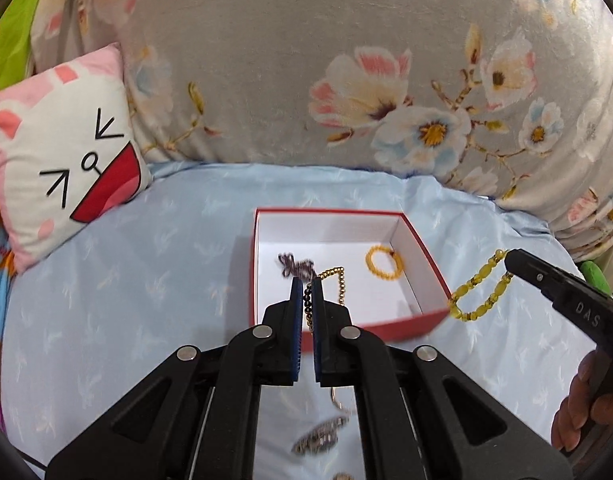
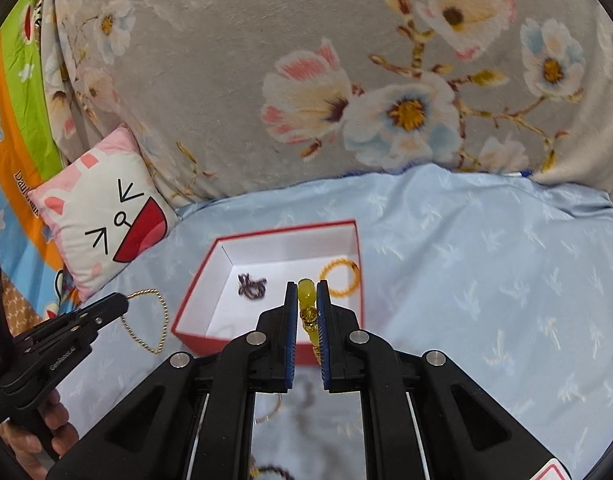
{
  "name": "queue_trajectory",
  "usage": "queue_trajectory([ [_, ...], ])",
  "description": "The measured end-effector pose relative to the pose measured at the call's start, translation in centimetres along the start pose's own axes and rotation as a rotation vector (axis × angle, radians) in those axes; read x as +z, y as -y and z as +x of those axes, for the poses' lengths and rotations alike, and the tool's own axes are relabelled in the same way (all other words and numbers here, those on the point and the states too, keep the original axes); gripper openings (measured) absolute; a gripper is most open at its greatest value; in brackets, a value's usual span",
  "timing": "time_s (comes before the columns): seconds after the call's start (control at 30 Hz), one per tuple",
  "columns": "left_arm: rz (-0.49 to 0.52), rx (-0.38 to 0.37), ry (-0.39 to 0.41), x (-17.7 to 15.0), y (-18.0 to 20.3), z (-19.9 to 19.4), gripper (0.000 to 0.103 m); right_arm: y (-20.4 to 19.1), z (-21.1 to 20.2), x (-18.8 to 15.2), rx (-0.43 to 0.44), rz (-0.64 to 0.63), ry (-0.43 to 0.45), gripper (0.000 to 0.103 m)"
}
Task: Organize jewelry
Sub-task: 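Carry both bracelets into the red box and open both tools, then lift both open tools out of the red box back over the jewelry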
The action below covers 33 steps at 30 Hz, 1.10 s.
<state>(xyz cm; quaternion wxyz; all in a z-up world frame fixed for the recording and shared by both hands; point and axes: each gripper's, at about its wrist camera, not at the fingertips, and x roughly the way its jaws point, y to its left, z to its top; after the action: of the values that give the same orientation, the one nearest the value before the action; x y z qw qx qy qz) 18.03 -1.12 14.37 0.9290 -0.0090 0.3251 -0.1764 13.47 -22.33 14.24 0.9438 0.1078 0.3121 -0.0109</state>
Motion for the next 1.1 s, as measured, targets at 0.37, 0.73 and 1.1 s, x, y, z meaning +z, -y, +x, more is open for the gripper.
queue_trajectory([
  [0.37,-0.008,-0.023,-0.07,2.1,-0.5,8.2,0.004,-1.5,9.4,1.0,0.044,0.013,-0.099,0.009],
  [0.73,0.001,0.045,-0.119,0.3,-1.9,12.1,0.009,-0.1,13.4,-1.2,-0.04,-0.003,-0.154,0.014],
  [1.1,-0.024,0.089,-0.055,0.0,-2.9,9.1,0.045,1.3,8.3,-1.5,-0.053,0.005,-0.068,0.026],
])
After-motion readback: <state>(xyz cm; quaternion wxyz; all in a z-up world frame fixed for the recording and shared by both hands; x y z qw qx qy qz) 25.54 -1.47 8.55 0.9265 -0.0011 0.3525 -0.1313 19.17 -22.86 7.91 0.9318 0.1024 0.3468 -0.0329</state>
